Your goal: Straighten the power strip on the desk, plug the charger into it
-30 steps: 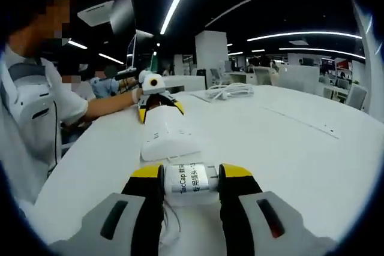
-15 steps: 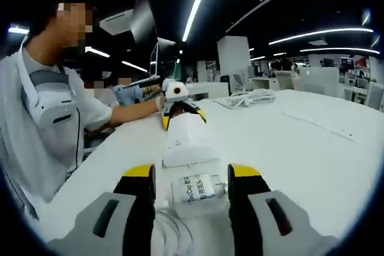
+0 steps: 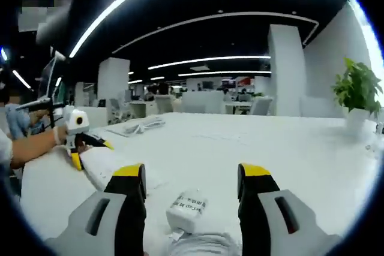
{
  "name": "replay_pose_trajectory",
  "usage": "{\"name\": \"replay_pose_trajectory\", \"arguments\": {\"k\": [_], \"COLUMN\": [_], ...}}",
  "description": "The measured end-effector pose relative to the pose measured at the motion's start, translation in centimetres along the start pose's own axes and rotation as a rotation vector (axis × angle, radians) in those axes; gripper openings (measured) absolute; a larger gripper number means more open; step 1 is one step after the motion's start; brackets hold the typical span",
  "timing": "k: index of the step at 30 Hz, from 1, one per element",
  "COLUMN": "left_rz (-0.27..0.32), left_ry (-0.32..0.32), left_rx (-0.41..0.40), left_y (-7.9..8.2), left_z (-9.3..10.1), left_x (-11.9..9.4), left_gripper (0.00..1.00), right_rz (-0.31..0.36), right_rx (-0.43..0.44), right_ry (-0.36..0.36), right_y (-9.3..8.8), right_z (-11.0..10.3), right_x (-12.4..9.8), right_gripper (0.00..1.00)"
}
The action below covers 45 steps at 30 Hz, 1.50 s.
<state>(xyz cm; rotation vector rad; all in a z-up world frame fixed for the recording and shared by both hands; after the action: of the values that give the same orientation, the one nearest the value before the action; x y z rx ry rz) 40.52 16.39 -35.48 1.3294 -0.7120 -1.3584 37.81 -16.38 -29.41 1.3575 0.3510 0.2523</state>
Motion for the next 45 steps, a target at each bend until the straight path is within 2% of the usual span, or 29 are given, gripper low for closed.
{"name": "replay_pose_trajectory", "arguments": {"k": [1, 2, 3, 5, 6, 12, 17, 19, 26, 30, 36, 41, 45], "left_rz": [0.000, 0.000, 0.000, 0.000, 0.000, 0.001, 0.001, 0.002, 0.002, 0.002, 0.003, 0.003, 0.003], "left_ry": [0.001, 0.001, 0.001, 0.002, 0.002, 0.002, 0.002, 0.002, 0.006, 0.006, 0.006, 0.006, 0.007], "left_rx": [0.000, 0.000, 0.000, -0.001, -0.001, -0.001, -0.001, -0.001, -0.002, -0.002, -0.002, -0.002, -0.002], "left_y": [0.0, 0.0, 0.0, 0.0, 0.0, 0.0, 0.0, 0.0, 0.1, 0.1, 0.1, 0.1, 0.1], "left_z": [0.0, 0.0, 0.0, 0.0, 0.0, -0.1, -0.1, -0.1, 0.0, 0.0, -0.1, -0.1, -0.2], "left_x": [0.0, 0.0, 0.0, 0.0, 0.0, 0.0, -0.1, -0.1, 0.0, -0.1, -0.1, -0.2, -0.2], "left_gripper": [0.70, 0.70, 0.70, 0.70, 0.70, 0.70, 0.70, 0.70, 0.70, 0.70, 0.70, 0.70, 0.70], "right_rz": [-0.017, -0.071, -0.095, -0.092, -0.113, -0.169, -0.193, -0.182, -0.184, -0.181, -0.174, -0.158, -0.157], "right_rx": [-0.015, -0.072, -0.103, -0.095, -0.085, -0.152, -0.110, -0.099, -0.130, -0.109, -0.127, -0.139, -0.098], "right_ry": [-0.029, -0.093, -0.121, -0.040, -0.044, -0.084, -0.075, -0.054, -0.025, 0.002, 0.089, 0.227, 0.344], "right_y": [-0.3, -1.1, -1.6, -1.9, -2.1, -2.9, -3.5, -3.3, -3.5, -3.6, -3.7, -3.7, -3.8], "right_z": [-0.2, -0.1, -0.1, -1.2, -1.2, -1.2, -1.1, -1.4, -1.5, -1.2, -0.7, -0.2, 0.7], "right_x": [0.1, 0.3, 0.5, 1.2, 1.3, 1.5, 1.7, 1.7, 1.8, 1.6, 1.6, 1.8, 2.2], "right_gripper": [0.60, 0.59, 0.58, 0.44, 0.39, 0.45, 0.40, 0.33, 0.33, 0.32, 0.29, 0.29, 0.29]}}
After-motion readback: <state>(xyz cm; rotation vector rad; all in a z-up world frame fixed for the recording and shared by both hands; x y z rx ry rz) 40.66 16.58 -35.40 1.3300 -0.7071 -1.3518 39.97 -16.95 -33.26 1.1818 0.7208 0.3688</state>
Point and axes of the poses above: the point that each gripper's makers call its tool centre point, and the gripper's own axes: x roughly forward along the fingers, z roughly to its right, y roughly out of its top, the point moved 6 cm from there along -x, roughly backward along the fingers, and after that the axes turned 9 degrees about -x, right-handed, at the moved point
